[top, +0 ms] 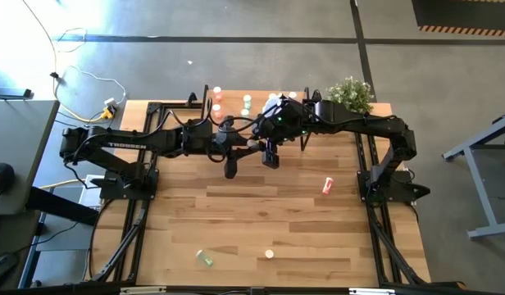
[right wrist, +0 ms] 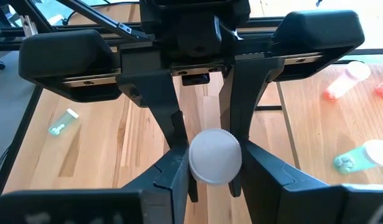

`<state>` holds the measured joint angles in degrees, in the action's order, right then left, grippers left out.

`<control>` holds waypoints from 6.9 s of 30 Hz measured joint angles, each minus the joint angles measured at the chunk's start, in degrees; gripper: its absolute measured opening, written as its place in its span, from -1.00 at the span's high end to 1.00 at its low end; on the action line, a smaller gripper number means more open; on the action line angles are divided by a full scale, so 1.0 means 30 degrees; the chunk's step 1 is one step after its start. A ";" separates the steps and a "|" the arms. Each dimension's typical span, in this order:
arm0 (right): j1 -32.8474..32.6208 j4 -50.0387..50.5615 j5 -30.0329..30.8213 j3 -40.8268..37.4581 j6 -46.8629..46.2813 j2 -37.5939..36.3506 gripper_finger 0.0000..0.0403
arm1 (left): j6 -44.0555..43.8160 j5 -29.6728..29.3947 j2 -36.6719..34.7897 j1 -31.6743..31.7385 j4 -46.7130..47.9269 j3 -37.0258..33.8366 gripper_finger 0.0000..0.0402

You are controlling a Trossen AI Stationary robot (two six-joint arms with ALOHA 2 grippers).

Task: Pick and place medicine bottles onto shelf by color
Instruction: Put the bottom purple pill bottle on the shelf aligned with the other purple pill bottle, then put the orange pill bottle on the shelf aligned with the other orange pill bottle

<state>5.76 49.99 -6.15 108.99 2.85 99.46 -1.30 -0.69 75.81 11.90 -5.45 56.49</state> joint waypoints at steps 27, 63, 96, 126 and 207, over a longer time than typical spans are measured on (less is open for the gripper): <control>0.0616 0.1366 0.1568 0.0007 -0.0015 -0.1073 0.48 | 0.0517 -0.0984 -0.0029 0.0023 -0.0117 0.0036 -0.05; 0.6365 -0.2366 0.6373 -1.0864 -0.1430 -1.3248 0.48 | 0.2195 -0.2004 -0.0029 0.0029 -0.0142 0.0106 -0.05; 0.8728 -0.6134 0.1967 -1.4003 0.1647 -0.6696 0.48 | 0.2004 -0.2559 -0.0022 0.0044 -0.0138 0.0109 -0.05; 0.8699 -0.5966 0.2572 -1.3988 0.1534 -0.6215 0.26 | 0.2004 -0.2550 -0.0015 0.0044 -0.0131 0.0109 -0.05; -0.3963 0.2331 0.2917 -2.1438 -3.1745 -0.8444 0.23 | 0.1350 -0.2244 -0.6244 0.1770 0.7614 0.0117 -0.05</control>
<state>-6.13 56.99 2.60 44.68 -92.38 74.13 2.75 -7.42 57.08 17.21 17.39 56.84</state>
